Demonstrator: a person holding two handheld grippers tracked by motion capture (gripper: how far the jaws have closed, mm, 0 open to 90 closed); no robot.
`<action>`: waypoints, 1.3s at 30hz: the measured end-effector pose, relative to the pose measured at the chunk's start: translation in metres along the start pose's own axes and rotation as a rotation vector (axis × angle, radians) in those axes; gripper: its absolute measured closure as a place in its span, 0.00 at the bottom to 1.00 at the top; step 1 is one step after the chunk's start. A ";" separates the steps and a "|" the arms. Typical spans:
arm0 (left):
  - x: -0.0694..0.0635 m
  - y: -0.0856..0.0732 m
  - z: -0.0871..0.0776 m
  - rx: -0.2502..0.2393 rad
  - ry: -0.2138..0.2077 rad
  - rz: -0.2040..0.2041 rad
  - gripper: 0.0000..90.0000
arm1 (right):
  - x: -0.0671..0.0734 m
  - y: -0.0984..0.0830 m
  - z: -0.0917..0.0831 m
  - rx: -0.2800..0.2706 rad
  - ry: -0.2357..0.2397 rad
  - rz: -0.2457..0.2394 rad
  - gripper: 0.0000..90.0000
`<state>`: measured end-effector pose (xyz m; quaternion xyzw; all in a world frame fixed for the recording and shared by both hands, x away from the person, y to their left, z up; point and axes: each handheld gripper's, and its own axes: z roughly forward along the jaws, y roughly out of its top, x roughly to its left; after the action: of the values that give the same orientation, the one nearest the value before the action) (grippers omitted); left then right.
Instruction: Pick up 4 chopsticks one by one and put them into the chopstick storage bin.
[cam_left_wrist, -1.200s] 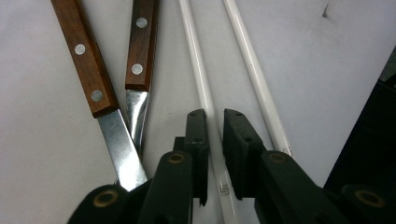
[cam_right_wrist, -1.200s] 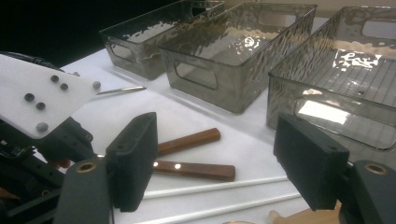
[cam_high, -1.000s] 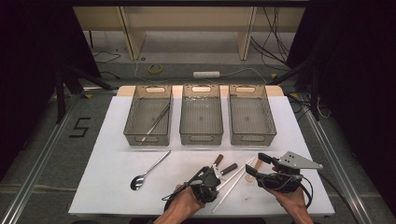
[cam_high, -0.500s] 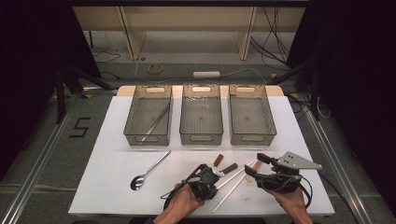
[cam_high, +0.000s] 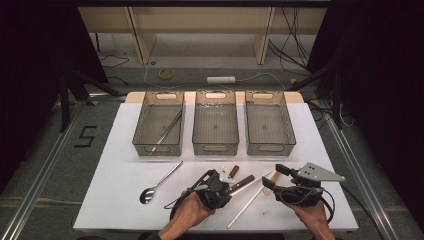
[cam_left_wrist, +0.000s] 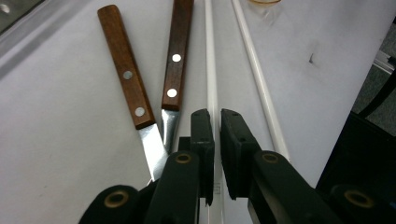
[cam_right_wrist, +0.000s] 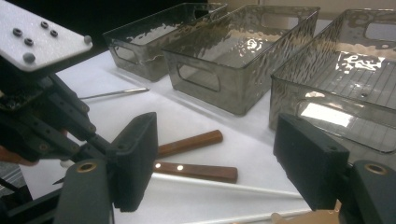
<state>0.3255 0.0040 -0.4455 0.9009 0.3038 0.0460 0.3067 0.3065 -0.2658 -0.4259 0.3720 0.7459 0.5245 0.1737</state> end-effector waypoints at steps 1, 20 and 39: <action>0.002 0.000 -0.002 -0.002 0.000 0.002 0.93 | 0.000 0.000 0.000 0.000 0.000 -0.001 0.35; 0.020 0.004 -0.062 -0.147 0.001 -0.020 0.93 | -0.001 0.000 0.000 0.000 -0.001 0.003 0.35; 0.086 -0.003 -0.144 -0.305 0.130 -0.132 0.93 | -0.001 0.000 0.001 0.005 -0.003 0.009 0.35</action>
<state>0.3554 0.1306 -0.3397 0.8172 0.3710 0.1294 0.4217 0.3073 -0.2660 -0.4267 0.3763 0.7453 0.5230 0.1715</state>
